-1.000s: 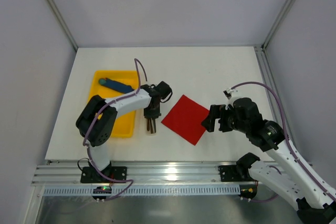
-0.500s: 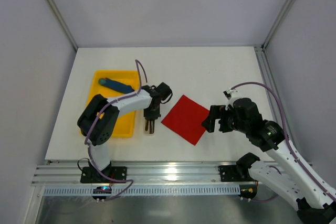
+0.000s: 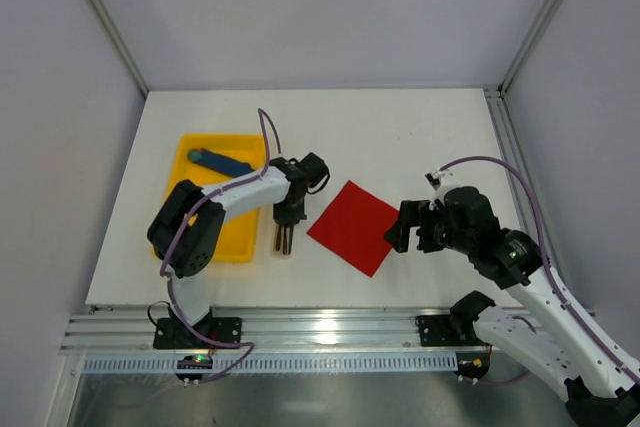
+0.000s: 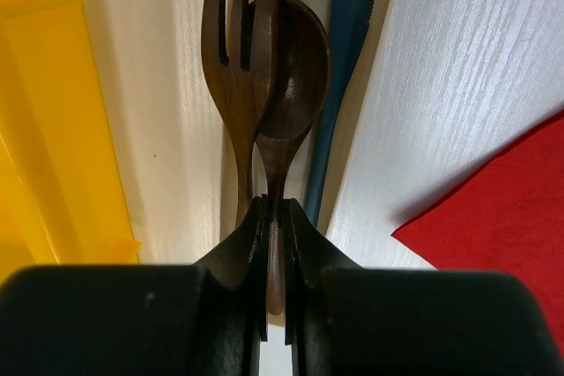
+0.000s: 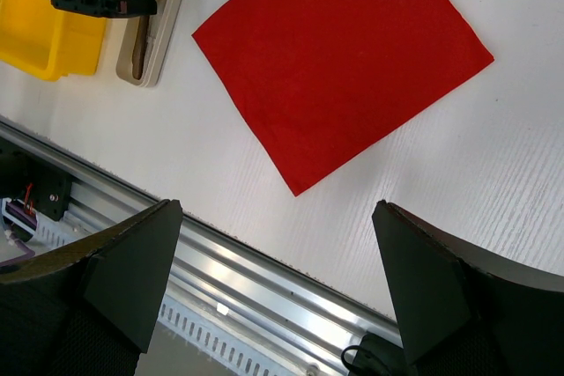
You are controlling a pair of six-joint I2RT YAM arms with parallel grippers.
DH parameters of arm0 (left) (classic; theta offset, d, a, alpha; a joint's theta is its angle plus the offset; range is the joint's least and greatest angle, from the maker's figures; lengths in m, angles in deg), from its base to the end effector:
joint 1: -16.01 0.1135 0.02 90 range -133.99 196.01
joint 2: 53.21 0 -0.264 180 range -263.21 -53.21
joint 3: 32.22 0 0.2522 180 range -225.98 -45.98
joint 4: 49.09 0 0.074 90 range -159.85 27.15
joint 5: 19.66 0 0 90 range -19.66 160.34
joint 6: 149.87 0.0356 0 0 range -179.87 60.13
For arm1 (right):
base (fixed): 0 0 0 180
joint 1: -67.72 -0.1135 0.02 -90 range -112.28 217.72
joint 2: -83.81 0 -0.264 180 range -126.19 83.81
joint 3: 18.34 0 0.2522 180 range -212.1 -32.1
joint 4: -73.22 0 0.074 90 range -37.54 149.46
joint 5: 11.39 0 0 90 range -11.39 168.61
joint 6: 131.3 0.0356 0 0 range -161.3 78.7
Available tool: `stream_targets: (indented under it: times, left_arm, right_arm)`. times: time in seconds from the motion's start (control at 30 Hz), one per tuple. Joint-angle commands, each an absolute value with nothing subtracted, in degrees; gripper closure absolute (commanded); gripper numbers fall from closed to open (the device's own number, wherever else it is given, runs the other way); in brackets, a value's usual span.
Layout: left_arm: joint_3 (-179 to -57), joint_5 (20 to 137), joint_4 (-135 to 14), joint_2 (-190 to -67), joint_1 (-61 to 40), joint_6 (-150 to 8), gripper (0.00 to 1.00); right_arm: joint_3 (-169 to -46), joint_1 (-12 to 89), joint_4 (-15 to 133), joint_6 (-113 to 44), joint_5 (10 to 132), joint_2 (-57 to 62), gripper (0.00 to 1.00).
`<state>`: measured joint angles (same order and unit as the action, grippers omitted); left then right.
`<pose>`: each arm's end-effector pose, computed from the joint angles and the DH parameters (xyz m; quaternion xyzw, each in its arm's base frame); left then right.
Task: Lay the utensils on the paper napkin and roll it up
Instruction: Pick up the utensils from the container.
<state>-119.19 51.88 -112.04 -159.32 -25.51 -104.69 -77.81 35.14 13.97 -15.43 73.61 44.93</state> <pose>0.2668 -0.2211 0.1777 -0.0394 0.9840 0.0701 0.1591 0.1130 0.0759 0.2995 -0.0716 0.8978 0.2456 0.3585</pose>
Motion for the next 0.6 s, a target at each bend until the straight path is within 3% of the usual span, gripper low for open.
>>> stream_targets:
  times: [0.0,0.57]
  left_arm:
    - [-121.65,51.0,-114.44,-156.57,-25.65,-105.48,1.0]
    - [-124.81,52.58,-116.29,-154.9,-25.65,-104.96,1.0]
  right_arm:
    - [-78.16,34.85,15.08,-15.37,74.21,45.92,0.0]
    - [-78.24,34.93,14.9,-15.28,74.39,46.54,0.0]
